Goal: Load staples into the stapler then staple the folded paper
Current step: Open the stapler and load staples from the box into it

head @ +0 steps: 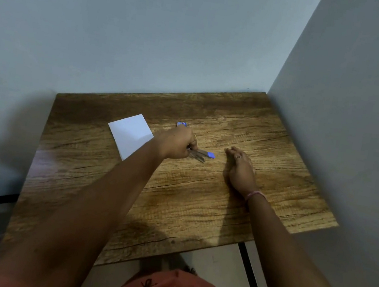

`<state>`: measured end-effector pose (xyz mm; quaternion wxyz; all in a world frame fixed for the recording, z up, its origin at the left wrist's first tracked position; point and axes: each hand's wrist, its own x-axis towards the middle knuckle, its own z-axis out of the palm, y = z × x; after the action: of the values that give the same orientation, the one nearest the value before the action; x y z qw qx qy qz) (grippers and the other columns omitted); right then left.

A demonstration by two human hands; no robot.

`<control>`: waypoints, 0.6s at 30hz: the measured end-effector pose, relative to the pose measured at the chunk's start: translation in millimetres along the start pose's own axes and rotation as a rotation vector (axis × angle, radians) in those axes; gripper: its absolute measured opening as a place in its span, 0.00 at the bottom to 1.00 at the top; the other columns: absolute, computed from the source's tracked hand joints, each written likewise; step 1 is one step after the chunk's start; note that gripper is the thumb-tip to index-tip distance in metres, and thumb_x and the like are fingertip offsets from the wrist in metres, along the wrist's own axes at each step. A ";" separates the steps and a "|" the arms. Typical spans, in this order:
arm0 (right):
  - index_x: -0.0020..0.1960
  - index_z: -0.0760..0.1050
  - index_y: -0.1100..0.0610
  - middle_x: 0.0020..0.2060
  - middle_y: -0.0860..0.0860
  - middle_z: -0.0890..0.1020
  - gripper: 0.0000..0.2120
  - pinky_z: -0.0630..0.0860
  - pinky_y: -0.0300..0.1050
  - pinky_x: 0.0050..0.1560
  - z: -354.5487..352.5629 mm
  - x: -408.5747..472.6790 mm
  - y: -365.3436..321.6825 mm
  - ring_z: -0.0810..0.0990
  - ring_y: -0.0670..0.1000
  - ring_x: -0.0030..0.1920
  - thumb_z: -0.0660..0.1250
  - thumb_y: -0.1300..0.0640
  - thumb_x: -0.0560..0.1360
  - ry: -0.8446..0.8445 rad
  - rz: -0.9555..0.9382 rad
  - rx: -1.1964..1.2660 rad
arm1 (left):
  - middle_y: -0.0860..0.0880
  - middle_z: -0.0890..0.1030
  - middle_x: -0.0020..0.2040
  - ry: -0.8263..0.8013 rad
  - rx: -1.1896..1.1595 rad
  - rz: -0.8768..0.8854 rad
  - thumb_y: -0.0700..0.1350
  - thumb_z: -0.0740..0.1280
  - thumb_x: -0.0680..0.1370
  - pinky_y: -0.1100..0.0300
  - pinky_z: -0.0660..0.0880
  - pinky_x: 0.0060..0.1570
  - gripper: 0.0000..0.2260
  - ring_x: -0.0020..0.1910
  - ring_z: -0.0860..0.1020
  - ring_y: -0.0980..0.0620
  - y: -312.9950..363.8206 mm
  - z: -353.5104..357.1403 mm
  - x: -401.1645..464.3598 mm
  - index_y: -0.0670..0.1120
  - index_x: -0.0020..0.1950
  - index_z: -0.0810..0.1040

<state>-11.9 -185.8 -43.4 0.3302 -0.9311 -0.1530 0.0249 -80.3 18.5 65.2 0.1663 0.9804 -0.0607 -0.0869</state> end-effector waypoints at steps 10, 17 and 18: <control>0.63 0.75 0.52 0.68 0.51 0.73 0.15 0.64 0.56 0.70 -1.9 0.2 -1.1 0.69 0.53 0.68 0.57 0.56 0.80 0.002 -0.002 -0.013 | 0.45 0.84 0.53 0.061 -0.052 -0.031 0.35 0.67 0.74 0.65 0.68 0.44 0.13 0.52 0.79 0.50 -3.2 5.5 -1.7 0.43 0.57 0.82; 0.63 0.76 0.57 0.64 0.55 0.76 0.15 0.67 0.52 0.68 -5.2 -0.9 -2.8 0.73 0.55 0.65 0.60 0.61 0.77 0.032 -0.035 0.063 | 0.50 0.84 0.44 0.192 -0.487 -0.208 0.35 0.74 0.69 0.75 0.71 0.33 0.13 0.38 0.79 0.56 -8.1 11.3 -8.2 0.43 0.53 0.84; 0.63 0.75 0.59 0.63 0.56 0.76 0.17 0.67 0.51 0.68 -7.2 -0.2 -1.9 0.73 0.55 0.65 0.61 0.63 0.75 0.012 -0.041 0.084 | 0.49 0.84 0.44 0.220 -0.704 -0.272 0.34 0.74 0.69 0.72 0.75 0.37 0.14 0.37 0.80 0.56 -9.7 11.6 -10.8 0.41 0.53 0.83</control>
<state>-11.6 -188.9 -36.6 0.3703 -0.9132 -0.1689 0.0187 -92.2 25.5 52.8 0.4847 0.8660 0.1216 -0.0179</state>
